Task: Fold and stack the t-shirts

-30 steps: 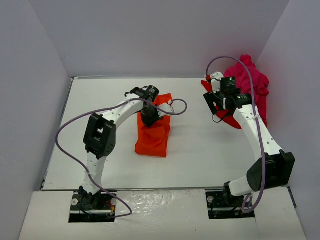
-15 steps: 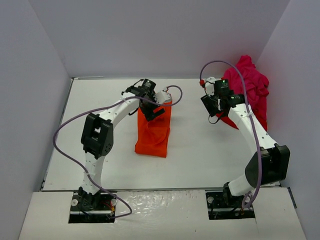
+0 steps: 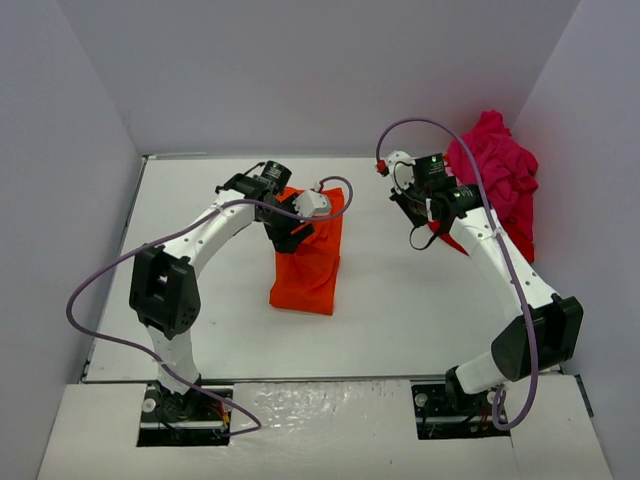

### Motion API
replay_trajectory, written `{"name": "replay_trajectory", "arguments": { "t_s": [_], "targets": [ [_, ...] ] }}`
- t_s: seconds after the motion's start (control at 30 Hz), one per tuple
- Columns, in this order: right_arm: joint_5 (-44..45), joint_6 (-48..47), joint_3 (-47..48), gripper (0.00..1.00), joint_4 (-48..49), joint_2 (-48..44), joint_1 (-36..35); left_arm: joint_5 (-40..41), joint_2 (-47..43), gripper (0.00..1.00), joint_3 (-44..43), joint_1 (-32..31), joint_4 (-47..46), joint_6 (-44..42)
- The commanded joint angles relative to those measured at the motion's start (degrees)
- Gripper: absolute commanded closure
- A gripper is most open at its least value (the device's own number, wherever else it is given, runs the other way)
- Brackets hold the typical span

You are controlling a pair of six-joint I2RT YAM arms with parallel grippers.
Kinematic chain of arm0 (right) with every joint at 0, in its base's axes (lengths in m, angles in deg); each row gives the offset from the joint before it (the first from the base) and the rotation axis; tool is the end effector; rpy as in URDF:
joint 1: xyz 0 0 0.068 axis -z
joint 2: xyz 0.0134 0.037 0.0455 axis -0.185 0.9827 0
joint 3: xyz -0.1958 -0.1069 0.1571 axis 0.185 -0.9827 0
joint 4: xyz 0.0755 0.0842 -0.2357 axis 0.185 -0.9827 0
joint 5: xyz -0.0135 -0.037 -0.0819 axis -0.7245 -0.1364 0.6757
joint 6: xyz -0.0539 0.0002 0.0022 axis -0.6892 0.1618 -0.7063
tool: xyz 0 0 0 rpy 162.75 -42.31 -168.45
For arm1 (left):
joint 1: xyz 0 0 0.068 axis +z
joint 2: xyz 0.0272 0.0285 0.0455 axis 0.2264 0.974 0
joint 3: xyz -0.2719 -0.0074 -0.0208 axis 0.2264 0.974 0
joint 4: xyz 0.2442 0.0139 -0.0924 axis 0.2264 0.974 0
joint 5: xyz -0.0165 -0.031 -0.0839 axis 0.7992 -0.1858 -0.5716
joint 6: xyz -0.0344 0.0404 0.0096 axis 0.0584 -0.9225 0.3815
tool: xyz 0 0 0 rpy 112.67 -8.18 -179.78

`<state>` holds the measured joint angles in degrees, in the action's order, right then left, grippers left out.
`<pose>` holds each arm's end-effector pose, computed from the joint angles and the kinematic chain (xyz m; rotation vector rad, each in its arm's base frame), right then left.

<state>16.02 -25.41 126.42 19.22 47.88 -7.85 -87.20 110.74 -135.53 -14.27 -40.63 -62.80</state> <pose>0.3158 0.1061 0.3550 -0.8323 2.0126 -0.0634 0.3482 -0.1969 0.2899 1.4183 2.1139 -0.5234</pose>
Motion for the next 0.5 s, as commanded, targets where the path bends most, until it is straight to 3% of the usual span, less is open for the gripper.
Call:
{"name": "replay_trajectory", "arguments": {
  "t_s": [0.0, 0.27, 0.37, 0.47],
  "targets": [
    [2.23, -1.59, 2.98, 1.00, 0.50, -1.70, 0.32, -9.50, 1.00, 0.45, -2.04, -0.15, 6.13, -4.29],
    [2.04, -1.41, 1.96, 0.98, 0.50, -1.61, 0.67, -12.01, 5.34, 0.45, -2.76, -0.15, 6.89, -6.70],
    [1.99, -1.17, 1.26, 0.98, 0.64, -1.35, 0.76, -12.22, 9.75, 0.45, -7.63, -0.24, 9.07, -7.49],
    [2.12, -1.25, 0.77, 0.98, 0.88, -1.27, 0.77, -12.26, 13.12, 0.53, -10.37, -0.32, 9.20, -7.17]
  ]
}}
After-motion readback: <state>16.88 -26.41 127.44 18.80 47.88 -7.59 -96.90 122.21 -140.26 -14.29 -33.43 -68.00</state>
